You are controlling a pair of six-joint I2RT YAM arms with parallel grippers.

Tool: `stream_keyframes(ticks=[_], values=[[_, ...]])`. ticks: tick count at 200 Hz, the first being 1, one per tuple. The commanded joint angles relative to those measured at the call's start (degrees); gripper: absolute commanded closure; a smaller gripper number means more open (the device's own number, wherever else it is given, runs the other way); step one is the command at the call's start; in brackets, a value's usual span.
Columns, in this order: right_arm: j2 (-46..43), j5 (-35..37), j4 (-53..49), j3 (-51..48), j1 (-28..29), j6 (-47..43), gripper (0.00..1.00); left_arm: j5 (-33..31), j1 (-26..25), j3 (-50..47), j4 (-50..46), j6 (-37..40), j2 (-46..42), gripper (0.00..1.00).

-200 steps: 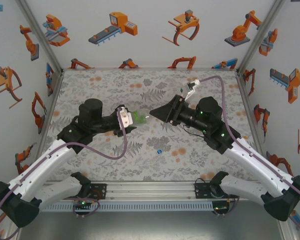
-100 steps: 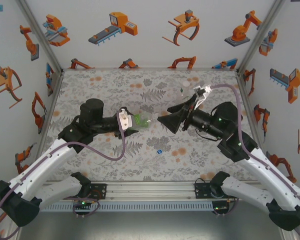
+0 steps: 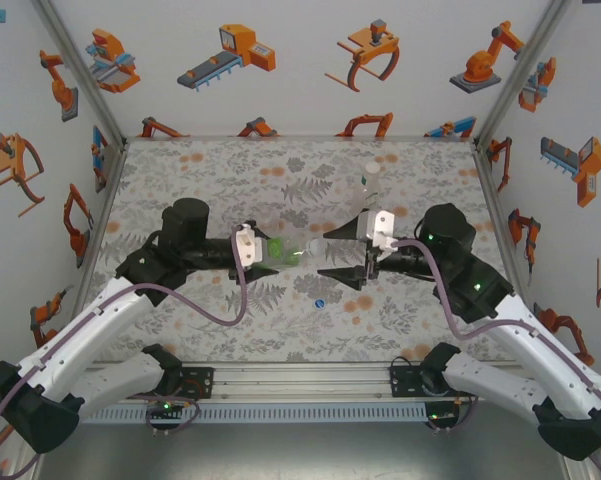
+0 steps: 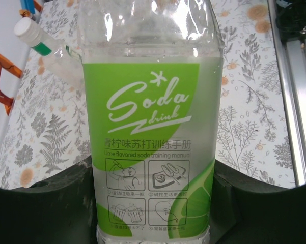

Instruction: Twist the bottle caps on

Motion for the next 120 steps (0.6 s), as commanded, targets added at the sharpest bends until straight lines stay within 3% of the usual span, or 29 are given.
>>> stream_keyframes(ticks=[1, 120], values=[[0.3, -4.4, -0.1, 2.5, 0.3, -6.0, 0.41, 5.0, -0.3, 2.3, -1.4, 1.6, 0.4, 1.00], [1.3, -5.2, -0.2, 2.5, 0.4, -6.8, 0.60, 6.1, -0.2, 3.1, -2.7, 1.9, 1.0, 1.00]])
